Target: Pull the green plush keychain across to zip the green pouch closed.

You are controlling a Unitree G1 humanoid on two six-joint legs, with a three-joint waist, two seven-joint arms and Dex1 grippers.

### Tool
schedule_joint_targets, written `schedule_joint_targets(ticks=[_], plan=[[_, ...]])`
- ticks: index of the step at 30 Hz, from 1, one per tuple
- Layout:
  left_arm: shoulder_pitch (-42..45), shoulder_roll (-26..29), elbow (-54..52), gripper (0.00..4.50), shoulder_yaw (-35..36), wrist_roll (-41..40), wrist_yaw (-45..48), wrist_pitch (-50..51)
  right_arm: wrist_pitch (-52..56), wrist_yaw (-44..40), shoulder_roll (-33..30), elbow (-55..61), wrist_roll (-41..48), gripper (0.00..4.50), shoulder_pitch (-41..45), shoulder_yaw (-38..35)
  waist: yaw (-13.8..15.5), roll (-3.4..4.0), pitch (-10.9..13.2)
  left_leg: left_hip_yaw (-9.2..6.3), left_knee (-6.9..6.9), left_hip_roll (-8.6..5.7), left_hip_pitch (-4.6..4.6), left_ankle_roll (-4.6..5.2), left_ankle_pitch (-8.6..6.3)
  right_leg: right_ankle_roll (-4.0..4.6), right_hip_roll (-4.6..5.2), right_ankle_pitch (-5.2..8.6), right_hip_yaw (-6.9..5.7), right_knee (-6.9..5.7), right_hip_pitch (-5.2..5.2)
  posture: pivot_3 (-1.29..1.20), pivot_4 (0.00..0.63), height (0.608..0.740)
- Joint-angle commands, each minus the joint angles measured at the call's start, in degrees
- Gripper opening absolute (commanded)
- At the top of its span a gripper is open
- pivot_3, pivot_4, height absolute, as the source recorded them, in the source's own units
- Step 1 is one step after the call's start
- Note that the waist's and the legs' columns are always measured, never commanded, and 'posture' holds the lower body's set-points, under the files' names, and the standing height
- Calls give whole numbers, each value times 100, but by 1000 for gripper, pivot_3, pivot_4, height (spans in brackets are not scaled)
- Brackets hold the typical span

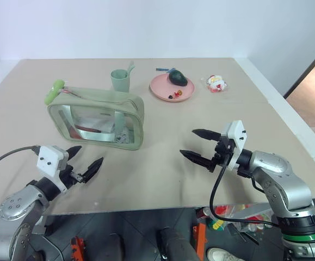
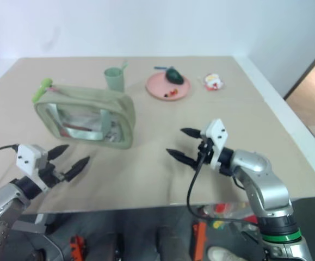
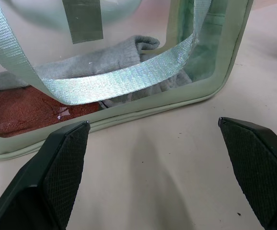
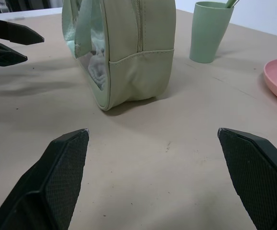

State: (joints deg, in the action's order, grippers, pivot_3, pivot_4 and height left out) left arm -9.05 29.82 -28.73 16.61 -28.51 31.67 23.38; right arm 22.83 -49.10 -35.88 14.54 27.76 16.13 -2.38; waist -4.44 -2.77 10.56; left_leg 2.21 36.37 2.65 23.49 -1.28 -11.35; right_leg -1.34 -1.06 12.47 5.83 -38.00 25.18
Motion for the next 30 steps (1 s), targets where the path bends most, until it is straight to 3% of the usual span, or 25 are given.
schedule_joint_targets(ticks=[1,9,14,18,22,30], plan=[[28,134,-105,4458,80,27,142,-164,-109,-32,-31,34,22,4467,85,-169,0,0,0,0,0,0,0,0,0,0,0,0,0,0,0,0,150,740],[75,224,-187,4458,90,-245,577,-238,-145,-117,-9,-51,50,4467,58,-138,0,0,0,0,0,0,0,0,0,0,0,0,0,0,0,0,150,740],[88,626,-462,4458,238,-987,1110,178,195,-133,26,242,213,4467,363,41,-1,-1,1,-1,0,1,0,0,0,0,-1,0,-1,0,0,0,150,740],[-47,1112,-572,4458,400,-1569,1659,479,683,444,684,257,42,4467,1492,612,-139,2,7,9,1,12,-7,0,0,6,-6,-10,3,-2,10,0,150,740],[17,1309,-501,4458,387,-1641,1774,546,816,973,1463,-131,-342,4467,2290,1120,-149,-1,5,-18,-1,17,-9,0,0,17,-27,-8,-6,-4,4,0,150,740],[168,1208,-568,4458,228,-1605,1547,624,595,1315,2326,-872,-807,4467,2787,1488,-125,-1,5,-29,-5,11,32,-13,-9,5,-11,10,-22,-3,22,0,150,740]])
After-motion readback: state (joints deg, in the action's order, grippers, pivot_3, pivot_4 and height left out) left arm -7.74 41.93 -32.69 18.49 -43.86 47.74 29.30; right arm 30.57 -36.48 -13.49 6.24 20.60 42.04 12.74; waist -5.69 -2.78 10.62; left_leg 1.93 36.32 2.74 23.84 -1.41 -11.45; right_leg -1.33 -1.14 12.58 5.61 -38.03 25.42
